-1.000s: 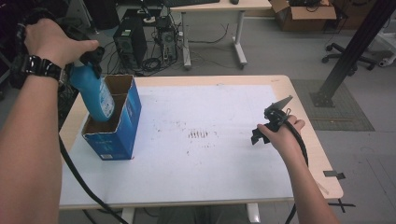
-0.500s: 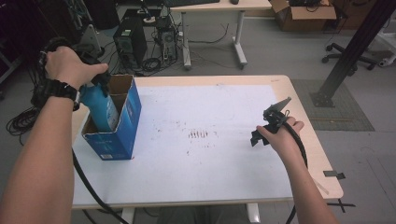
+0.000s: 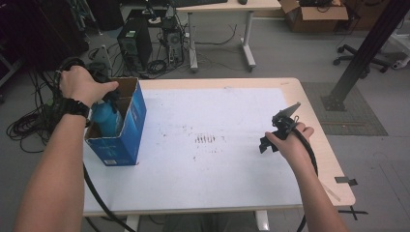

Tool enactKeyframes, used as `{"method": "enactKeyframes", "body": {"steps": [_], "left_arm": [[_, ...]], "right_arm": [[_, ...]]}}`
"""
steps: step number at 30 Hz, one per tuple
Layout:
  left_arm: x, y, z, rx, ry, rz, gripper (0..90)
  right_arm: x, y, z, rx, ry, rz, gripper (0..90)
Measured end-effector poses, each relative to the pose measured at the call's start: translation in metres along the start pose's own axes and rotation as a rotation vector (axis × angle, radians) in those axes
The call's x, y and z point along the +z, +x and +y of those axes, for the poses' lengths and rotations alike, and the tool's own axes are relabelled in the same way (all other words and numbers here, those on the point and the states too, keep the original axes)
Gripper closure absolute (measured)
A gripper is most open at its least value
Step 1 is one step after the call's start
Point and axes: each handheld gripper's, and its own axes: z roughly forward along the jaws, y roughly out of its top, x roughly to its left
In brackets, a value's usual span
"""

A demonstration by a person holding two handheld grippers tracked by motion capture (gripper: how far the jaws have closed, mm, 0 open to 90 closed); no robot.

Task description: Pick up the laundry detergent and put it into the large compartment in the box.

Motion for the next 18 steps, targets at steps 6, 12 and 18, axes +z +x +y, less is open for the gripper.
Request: {"method": "enactKeyframes", "body": {"steps": [6, 12, 18], "left_arm": [[0.013, -0.001, 0.002, 0.008, 0.010, 0.002, 37.6], [0.024, -0.002, 0.006, 0.013, 0.016, 0.007, 37.6], [0.034, -0.002, 0.007, 0.017, 0.029, 0.001, 37.6]], "right_arm": [[0.003, -0.001, -0.001, 0.004, 0.008, 0.002, 6.7], [0.006, -0.003, -0.001, 0.008, 0.010, 0.000, 6.7], [0.008, -0.003, -0.001, 0.007, 0.010, 0.000, 6.7]]}}
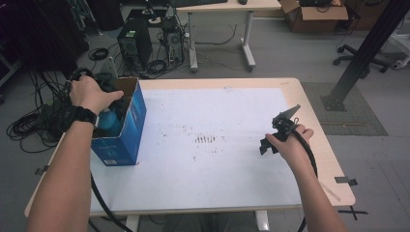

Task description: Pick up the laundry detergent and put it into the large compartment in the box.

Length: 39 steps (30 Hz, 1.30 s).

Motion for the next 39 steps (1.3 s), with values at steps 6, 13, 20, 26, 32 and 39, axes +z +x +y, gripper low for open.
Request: {"method": "enactKeyframes", "body": {"steps": [6, 13, 20, 26, 32, 39], "left_arm": [[0.008, 0.002, 0.001, -0.001, 0.004, 0.003, 37.6], [0.014, 0.001, 0.002, 0.003, 0.008, -0.003, 37.5], [0.015, 0.001, 0.003, 0.003, 0.003, -0.003, 37.5], [0.016, 0.002, 0.003, 0.012, 0.009, -0.004, 37.3], [0.016, 0.002, 0.002, 0.014, 0.009, -0.004, 37.2], [0.016, 0.001, 0.002, 0.017, 0.012, 0.000, 37.0]], "right_arm": [[0.002, 0.001, 0.000, -0.002, 0.007, -0.003, 6.7], [0.003, 0.001, 0.000, 0.000, 0.013, -0.005, 6.7], [0.005, 0.000, -0.001, 0.001, 0.017, -0.006, 6.7], [0.005, 0.002, 0.000, -0.002, 0.017, -0.004, 6.7], [0.006, 0.003, -0.001, -0.005, 0.018, -0.001, 6.7], [0.005, 0.002, -0.002, -0.003, 0.015, -0.003, 6.7]]}}
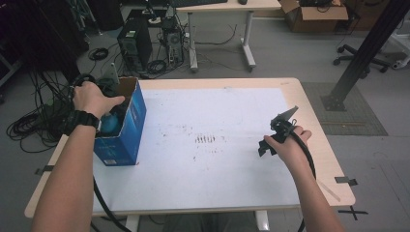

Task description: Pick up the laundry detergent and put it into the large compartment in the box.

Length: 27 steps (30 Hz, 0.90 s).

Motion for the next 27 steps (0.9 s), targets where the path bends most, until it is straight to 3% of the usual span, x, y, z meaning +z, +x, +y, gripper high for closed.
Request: {"method": "enactKeyframes", "body": {"steps": [11, 27], "left_arm": [[-0.003, 0.001, -0.001, -0.010, 0.007, 0.005, 33.9], [-0.031, -0.001, -0.008, -0.013, -0.033, 0.011, 28.4]], "right_arm": [[-0.001, -0.001, -0.001, 0.001, -0.003, 0.004, 6.7], [-0.004, 0.000, -0.002, -0.006, -0.010, 0.005, 6.7]]}}
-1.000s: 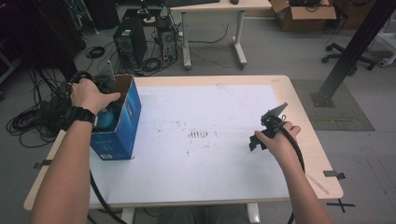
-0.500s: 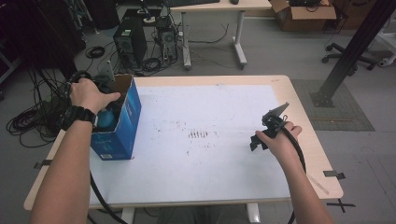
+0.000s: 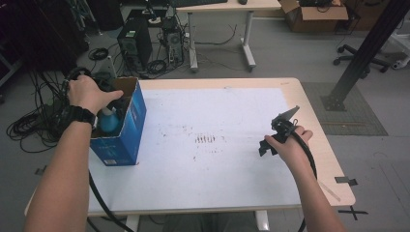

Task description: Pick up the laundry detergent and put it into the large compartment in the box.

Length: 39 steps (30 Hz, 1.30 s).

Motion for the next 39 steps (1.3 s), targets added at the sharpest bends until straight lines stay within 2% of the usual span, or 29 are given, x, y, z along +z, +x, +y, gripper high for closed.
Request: {"method": "enactKeyframes", "body": {"steps": [12, 20, 23, 25, 31, 39], "left_arm": [[-0.028, -0.008, -0.008, 0.021, -0.053, -0.020, 19.0], [-0.047, -0.026, -0.012, 0.054, -0.087, -0.033, 15.9], [-0.049, -0.036, -0.012, 0.071, -0.073, -0.033, 13.4], [-0.051, -0.044, -0.012, 0.083, -0.081, -0.044, 11.2], [-0.053, -0.075, -0.011, 0.124, -0.079, -0.044, 5.6], [-0.048, -0.117, -0.014, 0.183, -0.076, -0.058, 4.9]], "right_arm": [[-0.006, 0.004, -0.003, -0.005, -0.009, 0.008, 6.7], [-0.013, 0.003, -0.005, -0.006, -0.028, 0.013, 6.7], [-0.015, 0.002, -0.006, -0.011, -0.032, 0.013, 6.7], [-0.016, 0.001, -0.007, -0.004, -0.038, 0.016, 6.7], [-0.019, -0.004, -0.009, -0.001, -0.041, 0.020, 6.7], [-0.021, -0.010, -0.014, 0.002, -0.047, 0.020, 6.7]]}}
